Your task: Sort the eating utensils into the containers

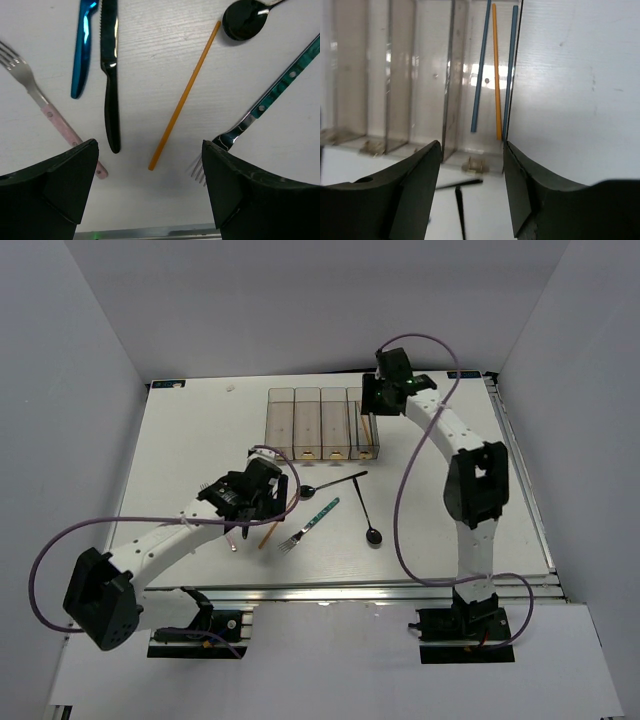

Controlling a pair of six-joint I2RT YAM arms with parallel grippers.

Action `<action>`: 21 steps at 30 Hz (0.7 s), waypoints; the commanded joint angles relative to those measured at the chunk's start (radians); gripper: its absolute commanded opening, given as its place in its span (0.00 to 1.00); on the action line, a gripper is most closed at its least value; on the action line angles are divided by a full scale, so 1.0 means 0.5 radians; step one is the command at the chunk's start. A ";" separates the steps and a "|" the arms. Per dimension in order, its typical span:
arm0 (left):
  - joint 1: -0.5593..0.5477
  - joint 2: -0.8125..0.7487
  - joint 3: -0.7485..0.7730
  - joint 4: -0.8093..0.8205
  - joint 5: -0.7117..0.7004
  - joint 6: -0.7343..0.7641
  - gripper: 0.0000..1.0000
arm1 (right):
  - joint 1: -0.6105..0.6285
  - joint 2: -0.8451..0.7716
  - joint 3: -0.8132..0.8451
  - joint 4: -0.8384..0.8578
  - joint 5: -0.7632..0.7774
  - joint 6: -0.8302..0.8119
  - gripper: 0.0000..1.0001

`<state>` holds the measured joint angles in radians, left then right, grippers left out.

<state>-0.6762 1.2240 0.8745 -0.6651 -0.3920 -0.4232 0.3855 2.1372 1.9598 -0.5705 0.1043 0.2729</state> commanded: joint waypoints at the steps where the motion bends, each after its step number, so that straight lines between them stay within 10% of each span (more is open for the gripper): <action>1: 0.002 0.193 0.027 0.112 0.161 0.049 0.92 | 0.005 -0.500 -0.191 0.015 -0.089 0.031 0.58; 8: 0.039 0.650 0.092 0.048 0.287 0.135 0.76 | 0.134 -1.276 -1.261 0.303 -0.337 0.101 0.58; 21: 0.119 0.853 0.000 0.103 0.701 0.156 0.55 | 0.251 -1.633 -1.600 0.316 -0.353 0.120 0.58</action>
<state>-0.6186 1.6096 0.8963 -0.6292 -0.1547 -0.3561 0.5049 1.3872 1.1542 -0.4534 -0.0559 0.3187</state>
